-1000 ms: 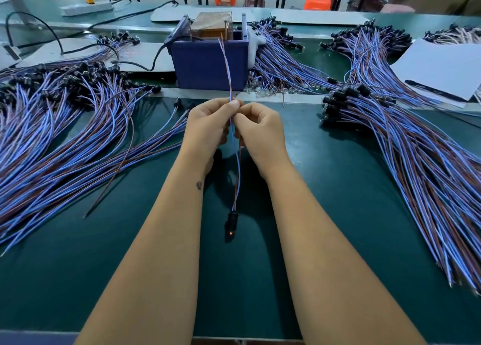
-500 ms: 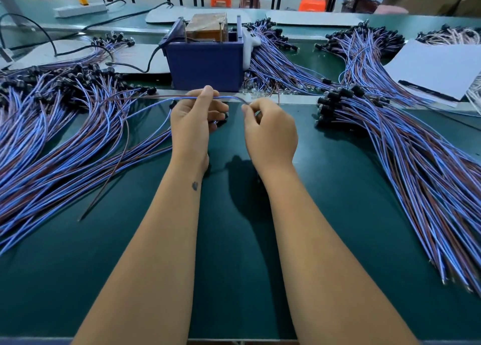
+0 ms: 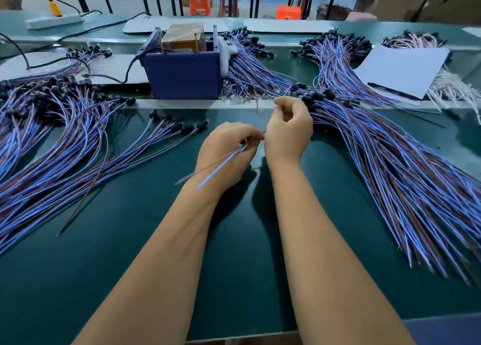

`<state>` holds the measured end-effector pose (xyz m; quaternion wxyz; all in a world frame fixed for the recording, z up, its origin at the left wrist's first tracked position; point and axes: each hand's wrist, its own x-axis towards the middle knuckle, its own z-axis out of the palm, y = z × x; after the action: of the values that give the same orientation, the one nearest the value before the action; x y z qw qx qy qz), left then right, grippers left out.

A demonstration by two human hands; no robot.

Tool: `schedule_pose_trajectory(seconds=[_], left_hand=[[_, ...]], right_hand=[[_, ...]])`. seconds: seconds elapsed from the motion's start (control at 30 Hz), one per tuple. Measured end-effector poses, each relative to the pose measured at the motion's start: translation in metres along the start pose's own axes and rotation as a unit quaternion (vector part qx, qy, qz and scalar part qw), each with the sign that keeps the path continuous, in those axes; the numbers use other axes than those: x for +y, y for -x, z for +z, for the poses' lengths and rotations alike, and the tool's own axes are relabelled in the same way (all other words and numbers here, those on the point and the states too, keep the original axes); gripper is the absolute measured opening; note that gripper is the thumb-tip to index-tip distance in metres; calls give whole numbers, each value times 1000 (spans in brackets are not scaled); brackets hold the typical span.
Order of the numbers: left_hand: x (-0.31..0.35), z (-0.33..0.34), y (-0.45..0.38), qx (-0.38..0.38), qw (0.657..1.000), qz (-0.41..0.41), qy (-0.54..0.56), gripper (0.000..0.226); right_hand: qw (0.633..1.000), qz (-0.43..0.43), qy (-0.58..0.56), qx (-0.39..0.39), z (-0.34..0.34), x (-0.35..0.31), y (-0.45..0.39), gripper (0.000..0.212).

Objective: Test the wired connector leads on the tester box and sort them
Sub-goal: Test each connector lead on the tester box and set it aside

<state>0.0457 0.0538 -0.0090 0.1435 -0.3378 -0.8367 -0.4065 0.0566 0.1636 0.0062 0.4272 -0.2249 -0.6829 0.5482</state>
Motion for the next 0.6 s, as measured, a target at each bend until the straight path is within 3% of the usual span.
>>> schedule_pose_trajectory(seconds=[0.27,0.4,0.5,0.6], left_hand=[[42,32,4,-99,993,51,38,18],[80,63,0,-189,973,113,73,40],[99,88,5,-266,953,142,12,54],[104,99,9,-264,956,128,-21,51]], right_hand=[[989,-37,133,-45,-73,11,-56,23],[982,-38,186,1,-112,13,-83,25],[954,2,301,-12,-133,16,-94,30],[911,69,403,-56,-141,18,-94,38]])
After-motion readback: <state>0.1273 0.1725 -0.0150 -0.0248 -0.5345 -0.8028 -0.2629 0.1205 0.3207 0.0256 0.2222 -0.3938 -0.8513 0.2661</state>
